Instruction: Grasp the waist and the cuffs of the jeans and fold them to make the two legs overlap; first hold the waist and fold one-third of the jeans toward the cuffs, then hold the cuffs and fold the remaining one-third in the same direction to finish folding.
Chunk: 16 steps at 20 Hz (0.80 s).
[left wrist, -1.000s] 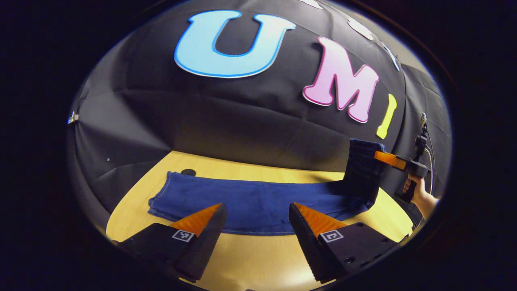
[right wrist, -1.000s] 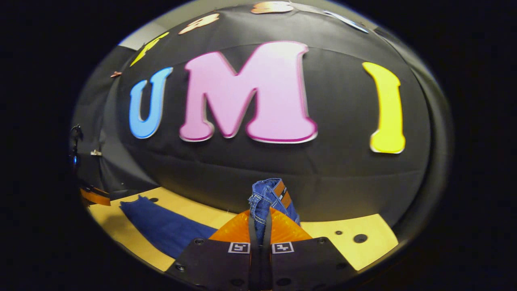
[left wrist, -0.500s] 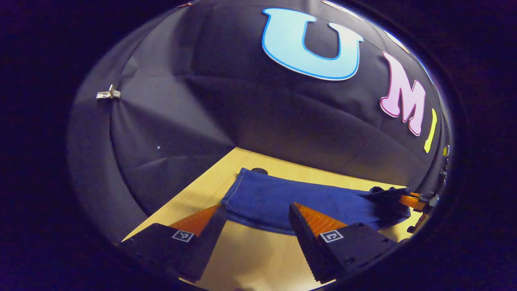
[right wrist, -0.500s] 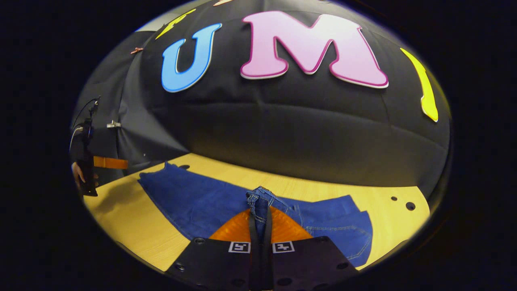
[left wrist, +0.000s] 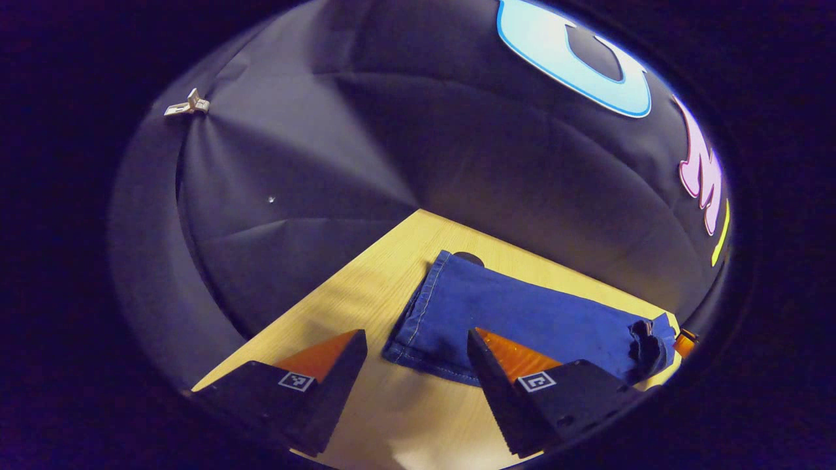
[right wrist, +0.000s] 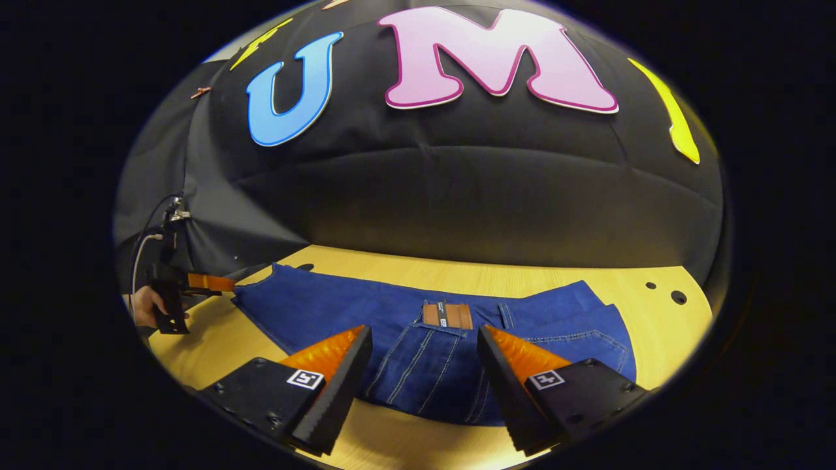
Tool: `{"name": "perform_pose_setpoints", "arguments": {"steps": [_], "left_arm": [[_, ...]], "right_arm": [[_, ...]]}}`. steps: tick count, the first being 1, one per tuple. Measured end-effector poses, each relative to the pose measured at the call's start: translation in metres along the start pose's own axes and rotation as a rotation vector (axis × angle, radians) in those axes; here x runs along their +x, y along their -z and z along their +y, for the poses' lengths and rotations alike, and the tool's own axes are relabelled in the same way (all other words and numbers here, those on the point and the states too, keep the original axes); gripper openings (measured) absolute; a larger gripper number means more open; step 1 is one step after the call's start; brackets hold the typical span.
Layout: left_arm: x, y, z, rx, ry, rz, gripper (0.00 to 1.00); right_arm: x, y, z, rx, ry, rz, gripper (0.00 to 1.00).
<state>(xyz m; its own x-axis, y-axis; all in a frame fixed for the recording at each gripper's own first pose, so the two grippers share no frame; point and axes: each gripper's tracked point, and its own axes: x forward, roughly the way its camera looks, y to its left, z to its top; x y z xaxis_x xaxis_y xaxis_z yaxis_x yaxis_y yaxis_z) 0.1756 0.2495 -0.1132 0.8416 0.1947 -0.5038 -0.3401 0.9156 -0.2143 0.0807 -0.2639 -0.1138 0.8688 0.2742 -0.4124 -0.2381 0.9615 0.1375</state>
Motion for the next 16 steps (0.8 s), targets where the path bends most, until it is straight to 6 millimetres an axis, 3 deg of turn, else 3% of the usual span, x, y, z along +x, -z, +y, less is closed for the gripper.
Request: {"name": "perform_pose_setpoints", "arguments": {"steps": [3, 5, 6, 7, 10, 11, 12, 13, 14, 16], "left_arm": [[0.017, 0.002, 0.002, 0.045, -0.040, 0.027, 0.97], [0.024, 0.017, 0.003, 0.095, -0.071, 0.093, 0.97], [0.022, 0.015, 0.004, 0.140, -0.090, 0.092, 0.95], [0.029, 0.018, 0.003, 0.176, -0.100, 0.112, 1.00], [0.032, 0.022, -0.003, 0.196, -0.115, 0.124, 0.95], [0.032, 0.023, -0.007, 0.178, -0.123, 0.122, 0.89], [0.032, 0.022, -0.008, 0.174, -0.129, 0.117, 0.76], [0.032, 0.025, -0.008, 0.170, -0.114, 0.119, 0.80], [0.032, 0.026, -0.017, 0.151, -0.073, 0.118, 0.70], [0.033, 0.020, -0.029, 0.104, -0.041, 0.105, 0.34]], "right_arm": [[-0.021, -0.008, 0.003, -0.032, 0.010, -0.026, 0.98], [-0.032, -0.007, 0.009, -0.032, 0.005, -0.040, 0.98], [-0.036, -0.003, 0.011, -0.023, -0.001, -0.033, 0.98], [-0.039, 0.002, 0.015, -0.016, -0.014, -0.021, 0.98], [-0.037, 0.023, 0.026, 0.020, -0.074, 0.028, 0.98], [-0.038, 0.033, 0.025, 0.035, -0.080, 0.059, 0.98], [-0.039, 0.041, 0.023, 0.050, -0.078, 0.082, 0.98], [-0.039, 0.045, 0.020, 0.060, -0.075, 0.090, 0.98], [-0.041, 0.047, 0.016, 0.073, -0.070, 0.092, 0.98], [-0.045, 0.050, 0.009, 0.097, -0.055, 0.095, 0.98]]}}
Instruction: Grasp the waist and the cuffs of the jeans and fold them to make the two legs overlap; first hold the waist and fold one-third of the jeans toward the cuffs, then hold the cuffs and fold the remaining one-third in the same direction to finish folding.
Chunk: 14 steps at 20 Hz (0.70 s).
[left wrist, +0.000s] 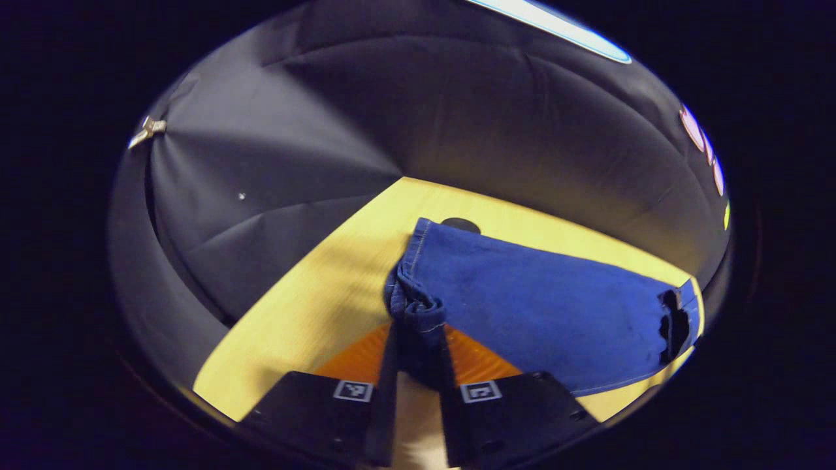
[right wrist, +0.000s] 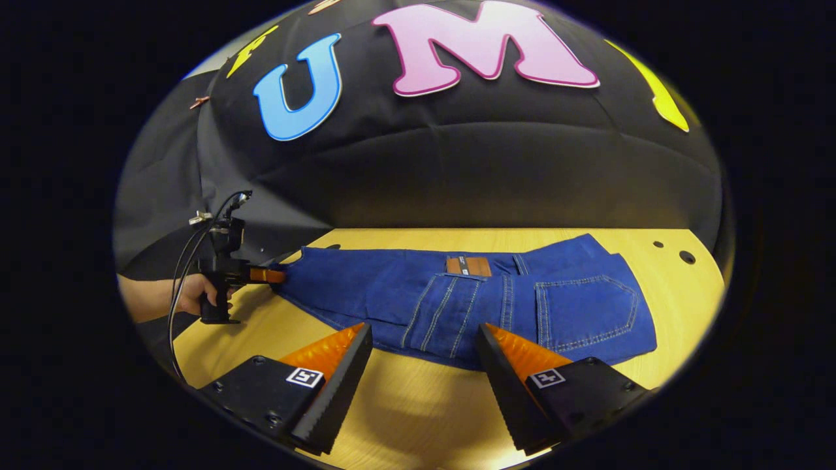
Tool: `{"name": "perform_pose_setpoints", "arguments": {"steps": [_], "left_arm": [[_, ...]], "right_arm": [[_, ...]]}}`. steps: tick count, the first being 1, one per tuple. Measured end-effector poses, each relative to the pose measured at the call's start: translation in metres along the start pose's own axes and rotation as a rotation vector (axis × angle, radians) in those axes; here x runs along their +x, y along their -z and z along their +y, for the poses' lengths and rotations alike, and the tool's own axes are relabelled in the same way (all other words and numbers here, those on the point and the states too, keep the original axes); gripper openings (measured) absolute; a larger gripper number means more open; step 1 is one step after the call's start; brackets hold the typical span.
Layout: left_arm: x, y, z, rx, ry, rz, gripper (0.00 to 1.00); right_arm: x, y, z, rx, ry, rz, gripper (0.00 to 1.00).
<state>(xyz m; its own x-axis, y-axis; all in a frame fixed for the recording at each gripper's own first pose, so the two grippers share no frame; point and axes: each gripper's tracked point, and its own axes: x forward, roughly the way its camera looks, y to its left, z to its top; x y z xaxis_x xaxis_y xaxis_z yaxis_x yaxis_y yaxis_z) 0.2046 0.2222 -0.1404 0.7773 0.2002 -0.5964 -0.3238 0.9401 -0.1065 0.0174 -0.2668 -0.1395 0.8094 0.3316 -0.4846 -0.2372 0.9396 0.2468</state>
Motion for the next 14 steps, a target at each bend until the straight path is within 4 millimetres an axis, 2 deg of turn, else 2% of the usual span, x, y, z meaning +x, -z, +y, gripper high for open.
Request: {"name": "perform_pose_setpoints", "arguments": {"steps": [1, 5, 7, 9, 11, 14], "left_arm": [[-0.001, 0.004, -0.001, -0.001, 0.009, -0.006, 0.31], [-0.001, -0.002, -0.009, -0.029, 0.084, -0.046, 0.08], [-0.007, -0.008, -0.010, -0.079, 0.112, -0.059, 0.06], [-0.017, -0.027, -0.014, -0.114, 0.131, -0.132, 0.06], [-0.046, -0.055, -0.023, -0.127, 0.159, -0.196, 0.06], [-0.092, -0.083, -0.065, -0.079, 0.224, -0.247, 0.06]], "right_arm": [[-0.002, 0.003, -0.006, 0.009, 0.012, 0.005, 0.98], [-0.010, 0.002, -0.027, 0.026, 0.048, 0.011, 0.98], [-0.017, -0.008, -0.038, 0.017, 0.072, -0.010, 0.98], [-0.027, -0.020, -0.051, 0.004, 0.100, -0.036, 0.98], [-0.037, -0.031, -0.065, 0.002, 0.124, -0.053, 0.98], [-0.055, -0.044, -0.088, 0.017, 0.174, -0.070, 0.98]]}}
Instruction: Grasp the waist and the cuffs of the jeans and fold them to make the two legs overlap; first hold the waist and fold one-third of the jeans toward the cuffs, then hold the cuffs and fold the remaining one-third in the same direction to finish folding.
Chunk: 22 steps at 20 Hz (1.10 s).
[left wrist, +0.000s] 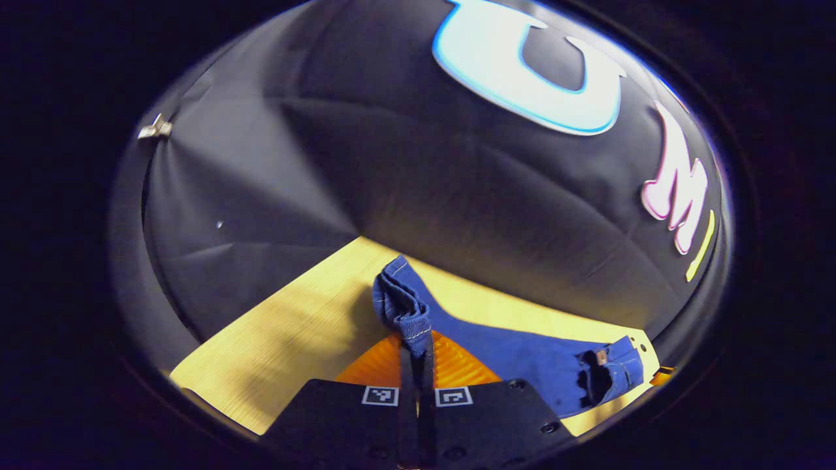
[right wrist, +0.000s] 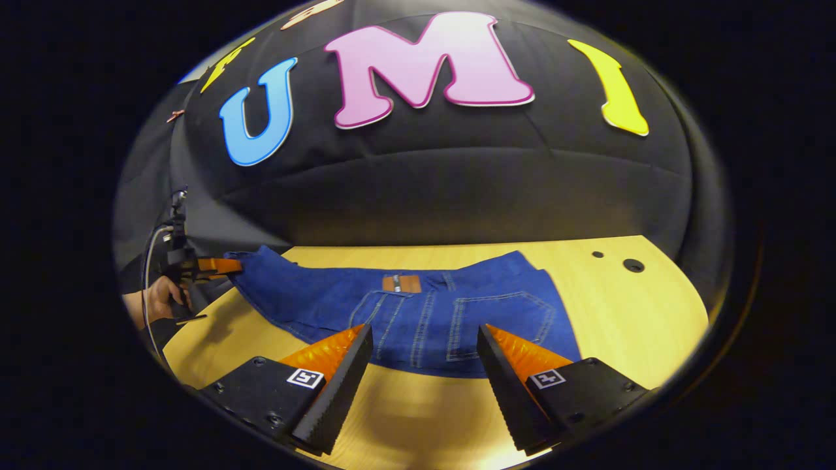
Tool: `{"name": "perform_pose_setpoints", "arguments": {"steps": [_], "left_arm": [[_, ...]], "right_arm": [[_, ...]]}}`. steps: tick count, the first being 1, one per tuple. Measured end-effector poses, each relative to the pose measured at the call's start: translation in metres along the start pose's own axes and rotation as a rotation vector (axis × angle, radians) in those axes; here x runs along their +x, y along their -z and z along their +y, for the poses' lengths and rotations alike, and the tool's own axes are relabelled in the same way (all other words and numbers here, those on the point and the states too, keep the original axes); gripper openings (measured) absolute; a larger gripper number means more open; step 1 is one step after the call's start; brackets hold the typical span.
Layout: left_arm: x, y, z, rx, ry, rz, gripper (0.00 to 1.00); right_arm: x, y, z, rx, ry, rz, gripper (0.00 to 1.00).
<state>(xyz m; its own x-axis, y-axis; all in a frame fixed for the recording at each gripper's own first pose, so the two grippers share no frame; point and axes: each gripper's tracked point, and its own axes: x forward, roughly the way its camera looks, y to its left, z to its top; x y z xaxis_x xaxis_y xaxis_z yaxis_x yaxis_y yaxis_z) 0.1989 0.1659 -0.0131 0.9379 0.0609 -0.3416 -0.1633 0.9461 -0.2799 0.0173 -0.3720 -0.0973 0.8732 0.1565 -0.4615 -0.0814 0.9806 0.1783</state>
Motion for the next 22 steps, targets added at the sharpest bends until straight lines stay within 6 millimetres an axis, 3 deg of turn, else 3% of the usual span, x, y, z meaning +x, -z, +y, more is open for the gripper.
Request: {"name": "perform_pose_setpoints", "arguments": {"steps": [4, 9, 12, 15, 17, 21, 22], "left_arm": [[-0.022, -0.021, -0.138, 0.002, 0.197, -0.020, 0.06], [-0.034, -0.017, -0.293, 0.070, 0.382, 0.006, 0.06], [-0.032, 0.001, -0.385, 0.118, 0.484, 0.032, 0.06], [-0.028, 0.046, -0.455, 0.103, 0.555, 0.116, 0.06], [-0.022, 0.085, -0.486, 0.099, 0.574, 0.181, 0.06], [-0.009, 0.148, -0.500, 0.114, 0.549, 0.284, 0.07], [-0.004, 0.157, -0.507, 0.116, 0.546, 0.295, 0.12]], "right_arm": [[-0.025, -0.021, -0.044, 0.033, 0.071, -0.014, 0.98], [-0.062, -0.044, -0.102, 0.052, 0.128, -0.035, 0.97], [-0.079, -0.054, -0.129, 0.063, 0.153, -0.042, 0.97], [-0.095, -0.066, -0.152, 0.082, 0.176, -0.054, 0.98], [-0.105, -0.076, -0.166, 0.103, 0.194, -0.080, 0.97], [-0.123, -0.086, -0.193, 0.112, 0.245, -0.108, 0.97], [-0.128, -0.087, -0.197, 0.114, 0.255, -0.113, 0.97]]}}
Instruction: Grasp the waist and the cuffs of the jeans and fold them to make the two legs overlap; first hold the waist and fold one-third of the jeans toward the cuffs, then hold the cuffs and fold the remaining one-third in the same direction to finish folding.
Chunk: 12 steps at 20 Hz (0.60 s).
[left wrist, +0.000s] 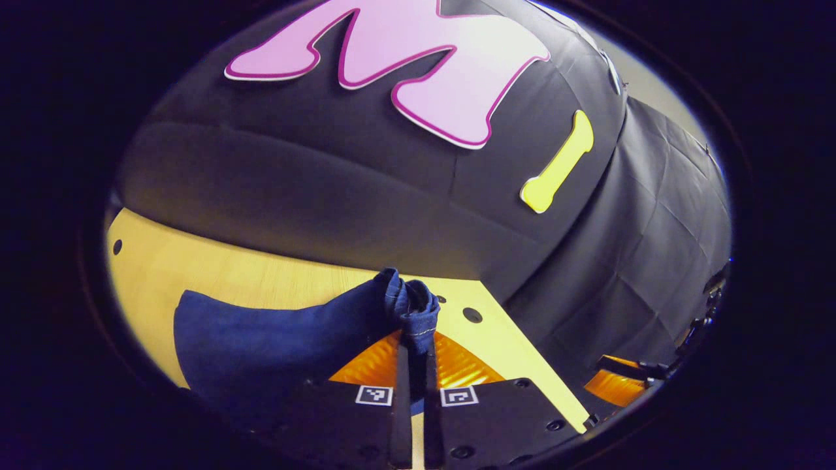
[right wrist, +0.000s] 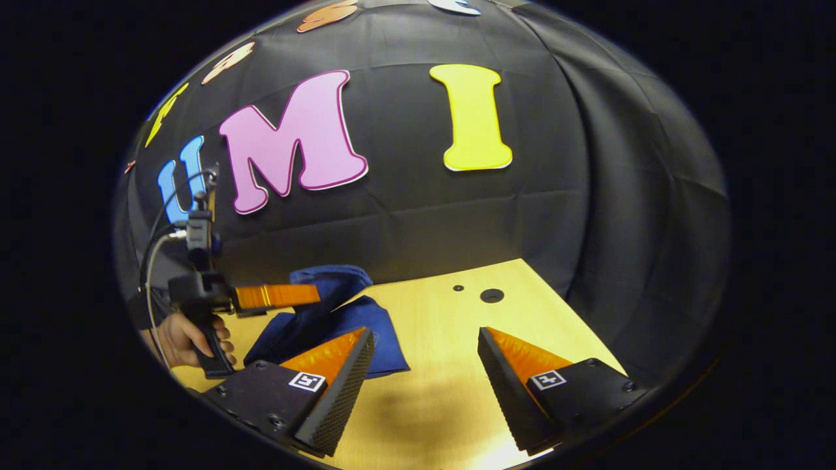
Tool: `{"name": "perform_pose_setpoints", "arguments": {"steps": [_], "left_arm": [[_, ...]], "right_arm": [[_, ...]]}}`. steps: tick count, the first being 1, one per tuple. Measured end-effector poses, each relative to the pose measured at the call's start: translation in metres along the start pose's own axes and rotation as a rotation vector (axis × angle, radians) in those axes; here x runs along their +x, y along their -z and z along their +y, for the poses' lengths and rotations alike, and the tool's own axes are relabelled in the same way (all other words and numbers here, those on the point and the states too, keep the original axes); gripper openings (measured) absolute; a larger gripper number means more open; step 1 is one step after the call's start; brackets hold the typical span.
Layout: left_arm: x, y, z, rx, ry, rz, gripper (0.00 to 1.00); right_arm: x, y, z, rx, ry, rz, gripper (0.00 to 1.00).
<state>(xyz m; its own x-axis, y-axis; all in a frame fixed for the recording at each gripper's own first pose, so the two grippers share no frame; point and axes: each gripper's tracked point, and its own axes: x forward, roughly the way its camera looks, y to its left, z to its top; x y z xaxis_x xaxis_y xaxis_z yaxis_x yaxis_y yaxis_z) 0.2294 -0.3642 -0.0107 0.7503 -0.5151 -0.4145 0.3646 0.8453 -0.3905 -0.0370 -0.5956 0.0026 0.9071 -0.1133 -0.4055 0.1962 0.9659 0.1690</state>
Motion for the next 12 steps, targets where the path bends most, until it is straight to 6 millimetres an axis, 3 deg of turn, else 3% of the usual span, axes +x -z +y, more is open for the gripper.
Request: {"name": "perform_pose_setpoints", "arguments": {"steps": [1, 3, 4, 6, 7, 9, 12], "left_arm": [[0.002, 0.003, -0.003, -0.013, 0.006, 0.003, 0.14], [-0.011, -0.002, -0.005, -0.034, 0.022, -0.021, 0.30], [-0.020, -0.009, -0.010, -0.041, 0.040, -0.044, 0.49], [-0.036, -0.020, -0.018, -0.032, 0.054, -0.082, 0.77], [-0.055, -0.027, -0.019, -0.018, 0.049, -0.100, 0.96], [-0.096, -0.040, -0.017, 0.018, 0.026, -0.147, 0.97], [-0.174, -0.061, -0.024, 0.028, -0.008, -0.241, 0.97]], "right_arm": [[-0.004, -0.001, -0.003, 0.003, 0.008, -0.001, 0.97], [-0.014, -0.002, -0.007, 0.005, 0.017, 0.002, 0.97], [-0.019, -0.003, -0.007, 0.007, 0.017, 0.004, 0.97], [-0.032, -0.007, -0.003, 0.009, 0.009, 0.002, 0.97], [-0.038, -0.009, 0.001, 0.009, 0.006, 0.001, 0.97], [-0.055, -0.019, 0.012, 0.016, -0.001, -0.014, 0.97], [-0.087, -0.068, 0.044, 0.040, -0.038, -0.154, 0.97]]}}
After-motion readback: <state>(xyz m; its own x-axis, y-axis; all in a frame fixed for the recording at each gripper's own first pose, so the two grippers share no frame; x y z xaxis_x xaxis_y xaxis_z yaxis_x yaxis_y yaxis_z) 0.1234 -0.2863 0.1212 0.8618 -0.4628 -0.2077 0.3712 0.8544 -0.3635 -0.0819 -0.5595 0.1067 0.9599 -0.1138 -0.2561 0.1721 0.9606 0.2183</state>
